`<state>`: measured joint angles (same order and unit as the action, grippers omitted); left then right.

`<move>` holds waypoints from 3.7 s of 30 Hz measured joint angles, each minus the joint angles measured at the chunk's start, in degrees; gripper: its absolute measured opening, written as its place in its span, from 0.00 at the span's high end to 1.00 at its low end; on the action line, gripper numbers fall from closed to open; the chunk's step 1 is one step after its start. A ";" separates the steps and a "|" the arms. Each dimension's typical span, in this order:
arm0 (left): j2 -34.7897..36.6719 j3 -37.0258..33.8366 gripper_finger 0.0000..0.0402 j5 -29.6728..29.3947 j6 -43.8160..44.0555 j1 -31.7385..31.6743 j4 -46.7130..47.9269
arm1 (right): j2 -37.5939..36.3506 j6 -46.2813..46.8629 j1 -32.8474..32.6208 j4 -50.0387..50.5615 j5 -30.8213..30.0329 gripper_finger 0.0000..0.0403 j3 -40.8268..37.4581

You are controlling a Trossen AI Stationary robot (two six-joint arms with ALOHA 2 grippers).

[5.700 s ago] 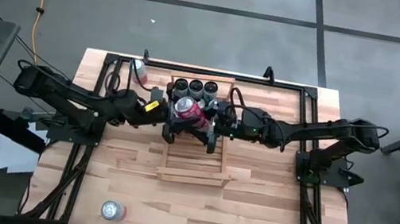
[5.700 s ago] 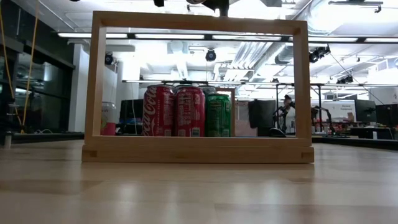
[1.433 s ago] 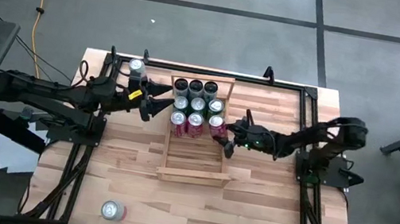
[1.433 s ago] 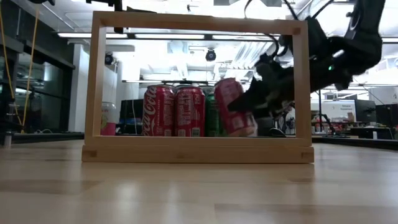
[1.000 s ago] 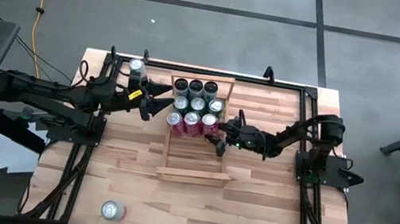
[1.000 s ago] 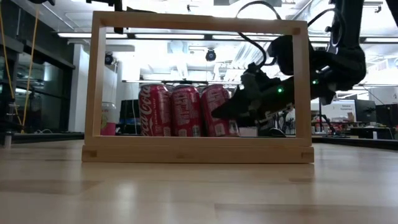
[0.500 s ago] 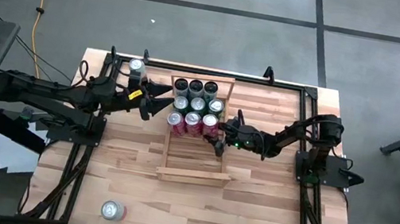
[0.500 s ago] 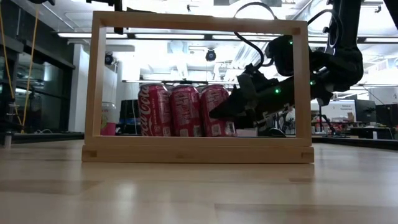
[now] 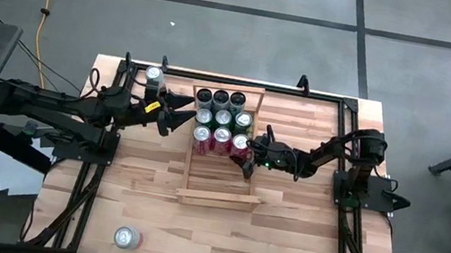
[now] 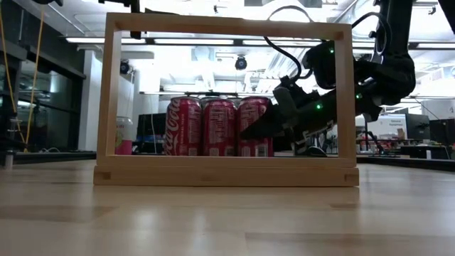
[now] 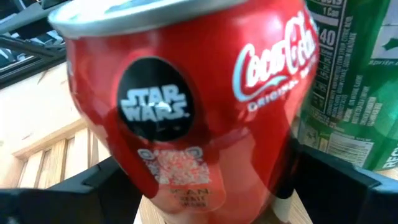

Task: Place canned beverage on shelf
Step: Put the red can on the shelf aligned with the other red cans

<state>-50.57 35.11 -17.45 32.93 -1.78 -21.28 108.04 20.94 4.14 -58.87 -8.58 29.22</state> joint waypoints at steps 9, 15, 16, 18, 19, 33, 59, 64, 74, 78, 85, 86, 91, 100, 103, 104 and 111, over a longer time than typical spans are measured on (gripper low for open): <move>0.00 0.00 0.05 0.28 -0.07 0.00 0.48 | -2.81 -1.46 0.01 4.14 -0.22 0.14 -0.05; 0.00 0.00 0.05 0.37 -0.13 0.00 0.52 | -7.85 -1.93 0.45 12.33 -0.22 0.14 -0.07; 0.00 0.00 0.05 0.37 -0.13 0.00 0.60 | -8.75 -1.96 0.72 12.89 -0.20 0.14 -0.07; 0.00 0.00 0.05 0.37 -0.13 0.00 0.61 | -10.31 -1.93 1.26 14.30 -0.22 0.14 -0.07; 0.00 0.00 0.05 0.37 -0.13 0.00 0.62 | -10.63 -1.93 1.55 14.62 -0.24 0.14 -0.07; 0.00 0.00 0.05 0.37 -0.14 0.00 0.94 | -12.10 -1.91 2.36 14.03 -0.35 0.14 0.62; 0.00 -0.04 0.05 0.35 -1.64 0.00 3.11 | -12.12 -9.47 2.62 21.42 1.36 0.14 12.01; -0.02 -0.04 0.05 0.34 -2.24 0.00 3.50 | -12.18 -9.45 2.62 21.69 3.14 0.14 14.96; 0.00 -0.04 0.05 0.33 -9.57 -0.01 3.64 | -27.38 -8.74 2.20 47.27 5.05 0.16 19.60; 0.00 -0.04 0.05 0.33 -11.53 -0.07 4.70 | -35.63 -6.62 -0.34 64.08 2.08 0.25 19.44; -0.02 -0.04 0.05 0.28 -10.69 -0.07 9.82 | -38.95 6.81 -8.85 67.04 -3.34 0.69 7.46; -0.02 -0.04 0.05 0.29 -10.62 -0.04 10.48 | -38.49 9.12 -9.81 63.89 -3.42 0.77 5.10; -0.02 -0.06 0.06 0.28 -11.25 0.04 11.78 | -36.08 15.69 -10.15 47.34 -7.69 0.95 -2.68; -0.13 -8.34 0.11 -1.36 -6.17 0.07 0.84 | -27.28 10.91 -5.31 45.19 -5.78 0.98 1.94; -0.15 -9.73 0.11 -0.98 -3.33 0.07 0.10 | -25.25 10.06 -4.08 45.71 -4.46 0.99 3.30; -0.10 -9.92 0.11 -0.93 -2.76 0.07 0.07 | -24.82 9.93 -3.81 45.36 -3.87 0.99 3.77; -0.11 -10.01 0.11 -0.85 -2.08 0.15 0.15 | -22.79 8.58 -2.62 44.11 -2.20 1.00 5.74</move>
<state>-50.68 25.10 -18.31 30.85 -1.63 -21.12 85.25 29.52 1.52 -14.75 -10.78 34.96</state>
